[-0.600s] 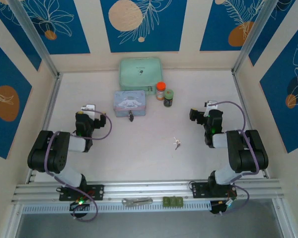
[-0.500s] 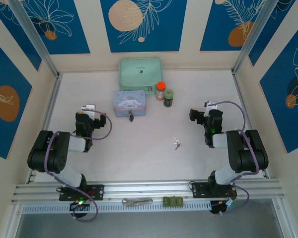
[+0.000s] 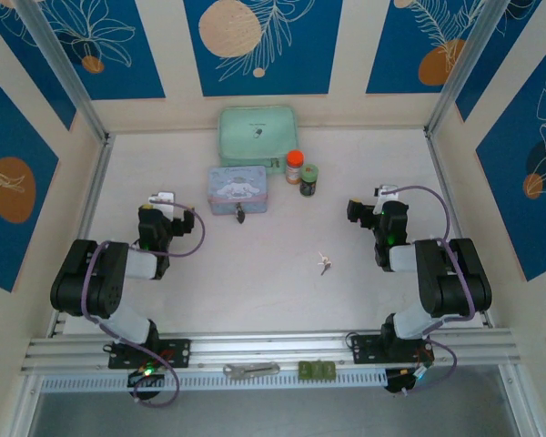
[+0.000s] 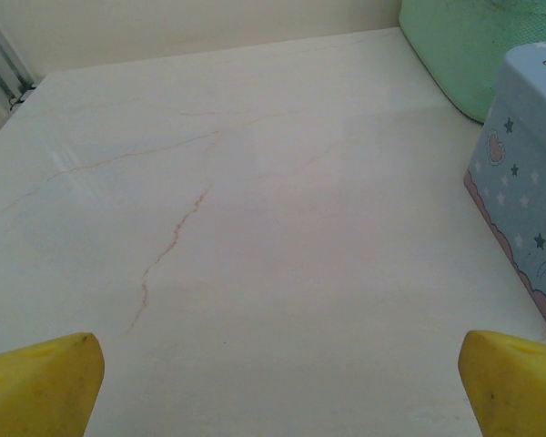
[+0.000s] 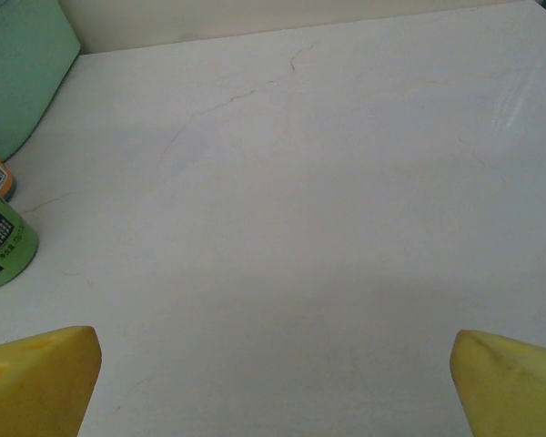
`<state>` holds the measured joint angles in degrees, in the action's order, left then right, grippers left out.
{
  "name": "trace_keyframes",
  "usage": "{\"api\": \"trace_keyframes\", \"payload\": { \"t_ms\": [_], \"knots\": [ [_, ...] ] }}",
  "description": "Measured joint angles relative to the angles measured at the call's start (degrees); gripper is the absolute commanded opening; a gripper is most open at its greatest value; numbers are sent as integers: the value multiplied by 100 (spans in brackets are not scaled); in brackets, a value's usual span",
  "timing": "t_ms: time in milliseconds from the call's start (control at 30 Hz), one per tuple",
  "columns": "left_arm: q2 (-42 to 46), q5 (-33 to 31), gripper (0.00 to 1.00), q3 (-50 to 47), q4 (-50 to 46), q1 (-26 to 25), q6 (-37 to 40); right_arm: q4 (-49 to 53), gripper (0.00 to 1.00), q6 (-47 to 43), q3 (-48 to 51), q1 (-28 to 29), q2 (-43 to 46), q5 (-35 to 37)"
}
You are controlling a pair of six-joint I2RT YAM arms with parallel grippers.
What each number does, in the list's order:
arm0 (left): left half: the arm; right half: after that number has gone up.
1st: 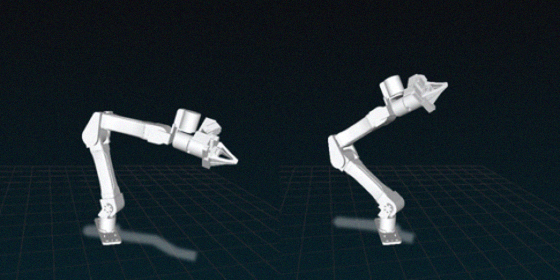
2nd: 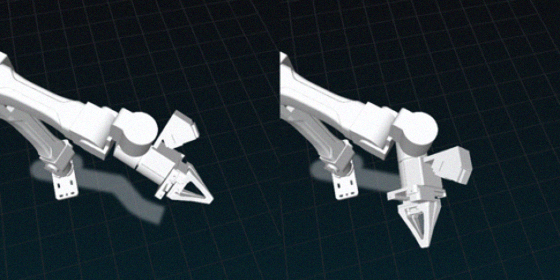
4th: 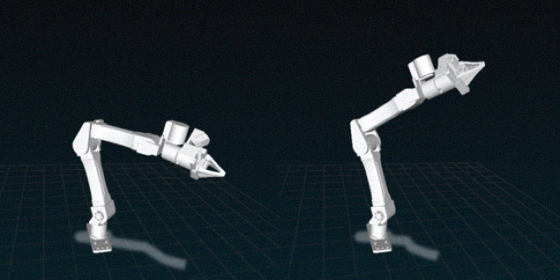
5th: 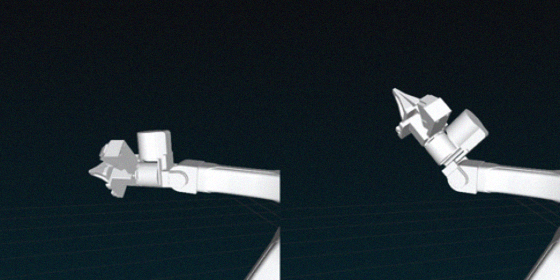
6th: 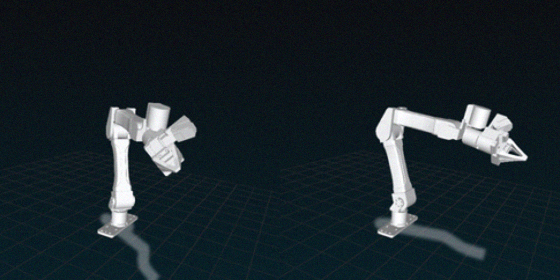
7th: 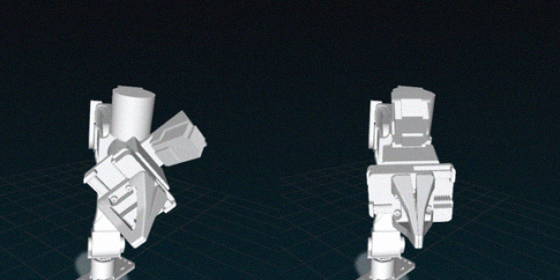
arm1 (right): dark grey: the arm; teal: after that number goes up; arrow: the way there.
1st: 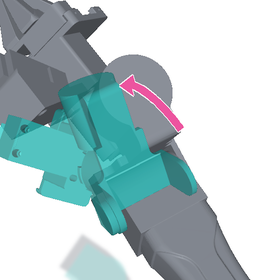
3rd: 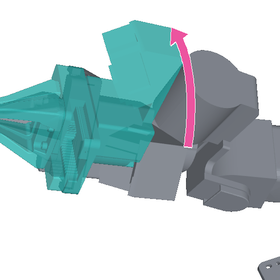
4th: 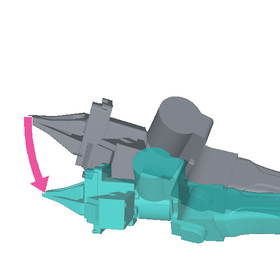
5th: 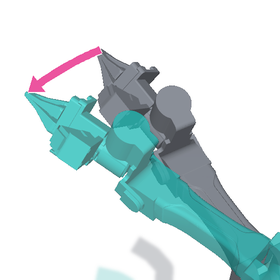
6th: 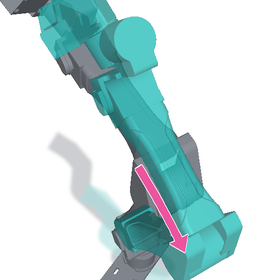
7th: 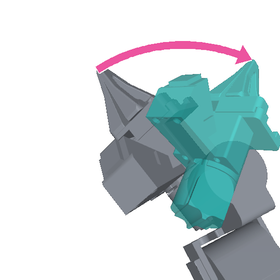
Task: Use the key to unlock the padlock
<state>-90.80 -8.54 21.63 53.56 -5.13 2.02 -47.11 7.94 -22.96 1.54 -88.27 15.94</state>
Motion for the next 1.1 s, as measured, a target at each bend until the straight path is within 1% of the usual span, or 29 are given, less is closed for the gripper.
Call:
{"api": "trace_keyframes", "payload": {
  "t_ms": [300,367,433,533,600,633,700,767,833,933,1000,1100],
  "knots": [
    [2,81,99,0,0,13,0,2,99,-4,0,2,2,-50],
    [98,31,99,-2,-92,7,-2,122,99,-55,0,72,120,-22],
    [417,-85,99,-7,-348,-17,0,393,100,-164,-13,238,428,66],
    [1244,-367,100,68,-1005,-98,-39,890,100,-313,-203,566,929,258],
    [1714,-529,100,264,-1471,-133,-173,1270,98,-341,-444,754,1165,382],
    [1917,-570,100,393,-1698,-146,-280,1567,97,-313,-608,857,1281,437],
    [2240,-584,96,621,-2120,-201,-566,2236,97,-142,-949,1045,1475,496],
    [2509,-479,94,796,-2520,-321,-907,3060,92,164,-1325,1246,1648,498],
    [2702,-328,93,881,-2872,-507,-1287,3840,83,529,-1615,1401,1759,374],
    [2892,-136,91,879,-3333,-988,-1996,5021,73,1082,-1934,1644,1786,-20],
    [2918,-59,88,839,-3475,-1351,-2424,5692,70,1399,-1987,1864,1753,-256],
    [2920,-44,88,780,-3663,-2039,-2981,6603,65,1790,-1980,2286,1585,-474]
  ]
}}
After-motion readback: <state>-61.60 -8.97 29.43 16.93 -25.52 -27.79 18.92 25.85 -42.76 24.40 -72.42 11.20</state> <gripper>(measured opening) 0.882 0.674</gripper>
